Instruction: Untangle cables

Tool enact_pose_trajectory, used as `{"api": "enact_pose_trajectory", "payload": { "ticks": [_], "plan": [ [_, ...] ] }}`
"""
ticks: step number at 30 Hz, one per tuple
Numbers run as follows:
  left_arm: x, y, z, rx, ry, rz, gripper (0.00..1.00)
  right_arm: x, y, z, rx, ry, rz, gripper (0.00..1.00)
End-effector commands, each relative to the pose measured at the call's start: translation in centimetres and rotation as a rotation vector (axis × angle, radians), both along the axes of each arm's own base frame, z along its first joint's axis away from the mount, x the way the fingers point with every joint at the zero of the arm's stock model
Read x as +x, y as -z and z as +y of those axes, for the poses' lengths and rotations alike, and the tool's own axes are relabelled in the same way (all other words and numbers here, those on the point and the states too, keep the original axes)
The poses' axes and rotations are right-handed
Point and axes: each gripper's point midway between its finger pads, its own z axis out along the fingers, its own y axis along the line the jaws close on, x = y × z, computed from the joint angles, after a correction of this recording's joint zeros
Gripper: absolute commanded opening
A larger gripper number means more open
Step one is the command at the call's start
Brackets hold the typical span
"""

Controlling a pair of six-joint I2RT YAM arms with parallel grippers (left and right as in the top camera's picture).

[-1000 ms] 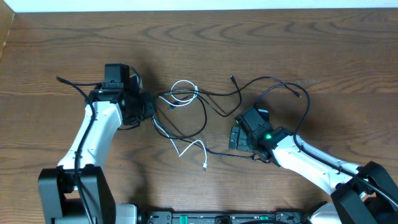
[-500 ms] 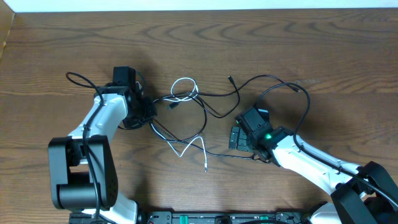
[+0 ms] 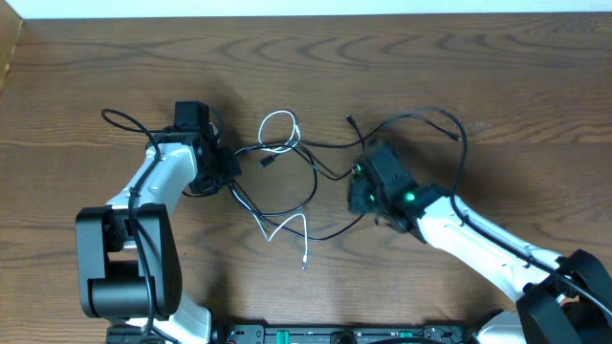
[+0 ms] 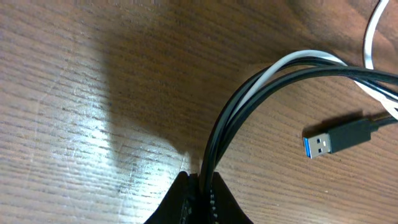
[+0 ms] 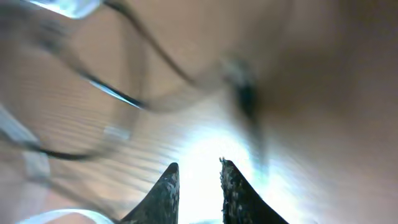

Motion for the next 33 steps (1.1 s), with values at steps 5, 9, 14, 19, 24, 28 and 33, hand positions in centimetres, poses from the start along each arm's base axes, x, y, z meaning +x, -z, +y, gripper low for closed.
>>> {"api": "enact_pose_trajectory", "payload": {
  "ticks": [5, 9, 14, 19, 24, 28, 33],
  "plan": [
    [-0.8, 1.6, 0.3, 0.01, -0.01, 0.055, 0.08, 0.9, -3.3, 5.6, 0.137, -0.167, -0.13, 0.02],
    [-0.8, 1.6, 0.0, -0.001, -0.006, 0.055, 0.08, 0.8, -2.1, 7.9, 0.143, -0.202, -0.16, 0.01],
    [-1.1, 1.6, -0.4, -0.029, -0.001, 0.067, 0.08, 1.2, 1.6, 9.8, 0.114, -0.212, -0.171, 0.02],
    [-1.1, 1.6, -0.4, -0.029, -0.001, 0.07, 0.08, 1.2, 5.6, 10.4, 0.096, -0.204, -0.127, 0.06],
    [-1.1, 1.6, -0.4, -0.029, -0.001, 0.07, 0.07, 0.7, 9.6, 9.4, 0.039, -0.197, -0.06, 0.05],
    [-1.1, 1.6, -0.2, -0.013, -0.001, 0.07, 0.08, 0.4, 10.8, 8.2, 0.02, -0.141, 0.005, 0.01],
    [-1.1, 1.7, 0.4, 0.02, -0.005, 0.07, 0.07, -0.1, 11.4, 6.3, -0.011, -0.071, 0.087, 0.01]
  ]
}}
